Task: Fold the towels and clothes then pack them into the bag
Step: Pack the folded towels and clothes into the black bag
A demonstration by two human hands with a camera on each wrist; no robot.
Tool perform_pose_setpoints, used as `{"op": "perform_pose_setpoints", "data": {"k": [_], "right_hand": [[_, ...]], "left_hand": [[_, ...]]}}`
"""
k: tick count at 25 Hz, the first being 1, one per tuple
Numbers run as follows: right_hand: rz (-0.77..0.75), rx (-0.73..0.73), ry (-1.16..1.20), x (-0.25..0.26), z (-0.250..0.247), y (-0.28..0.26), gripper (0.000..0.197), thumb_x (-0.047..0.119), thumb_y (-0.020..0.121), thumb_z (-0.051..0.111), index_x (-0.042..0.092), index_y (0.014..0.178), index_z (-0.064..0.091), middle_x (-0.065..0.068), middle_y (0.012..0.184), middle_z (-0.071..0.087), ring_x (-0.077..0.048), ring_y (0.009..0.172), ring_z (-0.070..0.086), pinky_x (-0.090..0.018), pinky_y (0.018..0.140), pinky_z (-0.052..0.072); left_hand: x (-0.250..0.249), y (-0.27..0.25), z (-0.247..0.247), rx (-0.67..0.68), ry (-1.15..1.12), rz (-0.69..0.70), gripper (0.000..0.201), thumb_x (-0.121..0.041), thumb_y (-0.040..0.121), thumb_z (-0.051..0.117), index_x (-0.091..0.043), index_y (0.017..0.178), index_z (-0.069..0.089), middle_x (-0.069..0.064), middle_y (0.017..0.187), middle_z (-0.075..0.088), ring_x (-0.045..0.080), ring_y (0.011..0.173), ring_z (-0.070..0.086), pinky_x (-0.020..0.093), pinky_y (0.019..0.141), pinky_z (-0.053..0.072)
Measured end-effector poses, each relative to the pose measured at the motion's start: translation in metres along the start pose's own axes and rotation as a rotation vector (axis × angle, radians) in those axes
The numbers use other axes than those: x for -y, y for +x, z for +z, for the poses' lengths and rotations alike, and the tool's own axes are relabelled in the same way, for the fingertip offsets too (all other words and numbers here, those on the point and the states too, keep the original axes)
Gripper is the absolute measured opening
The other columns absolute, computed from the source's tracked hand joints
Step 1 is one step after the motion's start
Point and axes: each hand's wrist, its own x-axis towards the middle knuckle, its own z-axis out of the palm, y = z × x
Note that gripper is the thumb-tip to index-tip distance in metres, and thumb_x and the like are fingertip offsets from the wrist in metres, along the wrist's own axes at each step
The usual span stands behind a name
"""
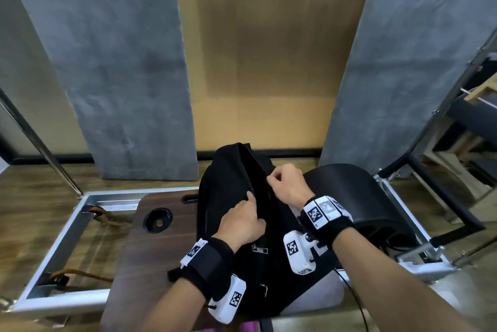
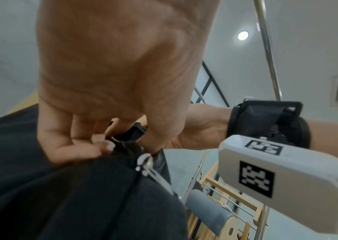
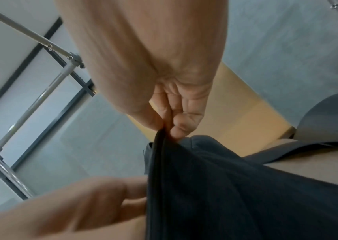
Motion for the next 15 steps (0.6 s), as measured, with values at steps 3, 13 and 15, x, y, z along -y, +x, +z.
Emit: {"op": "perform_pose_setpoints", "data": {"k": [3,13,15], "right_hand": [[0.009,0.053,0.031,-0.010,0.020,-0.014,0.020,0.022,0.098,0.065,0.009,0.086,0.074,-0.003,0.080,0.071,-0.021,0.081,0.067,-0.036,0.075,0.056],[0.032,0.199,0.433,-0.035,0.026,-0.090,0.025,-0.006,0.091,0.071,0.002,0.114,0.067,-0.013,0.109,0.077,-0.019,0.109,0.072,-0.029,0.098,0.056],[-0.030,0.180,0.438,-0.043,0.024,-0.108,0.021,-0.011,0.088,0.071,0.000,0.105,0.068,-0.012,0.108,0.077,-0.017,0.109,0.072,-0.027,0.100,0.055]], "left_hand": [[0.003,-0.005,0.015,0.083,-0.032,0.036,0.096,-0.027,0.098,0.055,-0.017,0.169,-0.009,0.011,0.141,0.053,0.032,0.124,0.059,0.043,0.099,0.052],[0.030,-0.059,0.073,-0.356,-0.303,0.179,0.055,-0.058,0.102,0.049,-0.024,0.145,0.057,-0.016,0.092,0.051,0.005,0.091,0.055,0.039,0.088,0.053],[0.036,-0.075,0.086,-0.345,-0.094,0.208,0.075,-0.073,0.097,0.041,-0.026,0.154,0.044,-0.019,0.112,0.043,0.007,0.110,0.047,0.036,0.097,0.044]]}}
